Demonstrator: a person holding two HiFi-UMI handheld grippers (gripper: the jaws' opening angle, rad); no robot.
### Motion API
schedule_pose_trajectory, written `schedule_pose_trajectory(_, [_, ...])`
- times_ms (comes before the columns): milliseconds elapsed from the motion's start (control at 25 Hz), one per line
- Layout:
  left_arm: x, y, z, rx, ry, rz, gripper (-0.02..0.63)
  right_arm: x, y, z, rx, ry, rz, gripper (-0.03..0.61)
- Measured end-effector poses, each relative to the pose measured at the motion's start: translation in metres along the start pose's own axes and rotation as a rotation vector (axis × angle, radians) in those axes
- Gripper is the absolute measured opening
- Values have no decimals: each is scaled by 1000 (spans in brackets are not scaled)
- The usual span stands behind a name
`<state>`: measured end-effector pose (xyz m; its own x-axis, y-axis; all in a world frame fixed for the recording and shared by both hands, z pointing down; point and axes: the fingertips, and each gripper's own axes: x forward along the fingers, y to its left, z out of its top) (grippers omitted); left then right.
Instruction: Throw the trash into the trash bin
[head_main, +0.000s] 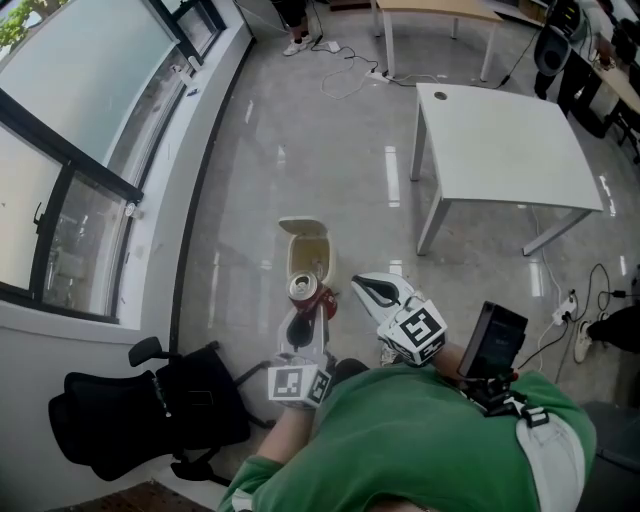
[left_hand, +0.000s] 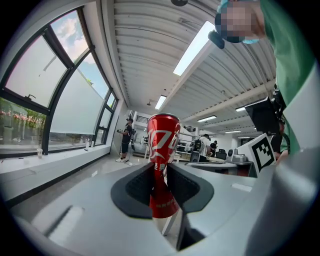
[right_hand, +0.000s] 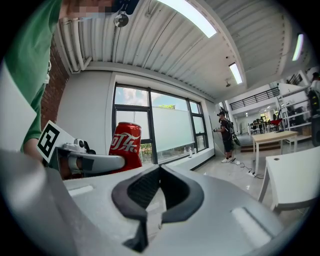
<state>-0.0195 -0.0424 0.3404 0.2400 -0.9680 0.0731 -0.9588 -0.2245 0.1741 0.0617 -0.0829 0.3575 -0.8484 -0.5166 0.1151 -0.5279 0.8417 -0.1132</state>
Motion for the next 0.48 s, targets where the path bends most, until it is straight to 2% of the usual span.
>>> schedule_pose_trajectory(240, [11,10,0,-3,14,26,86,15,-13,-3,14,16,10,3])
schedule_pose_trajectory(480, [21,43,1,-14,23,28,86,48,-13,-4,21,33,8,3])
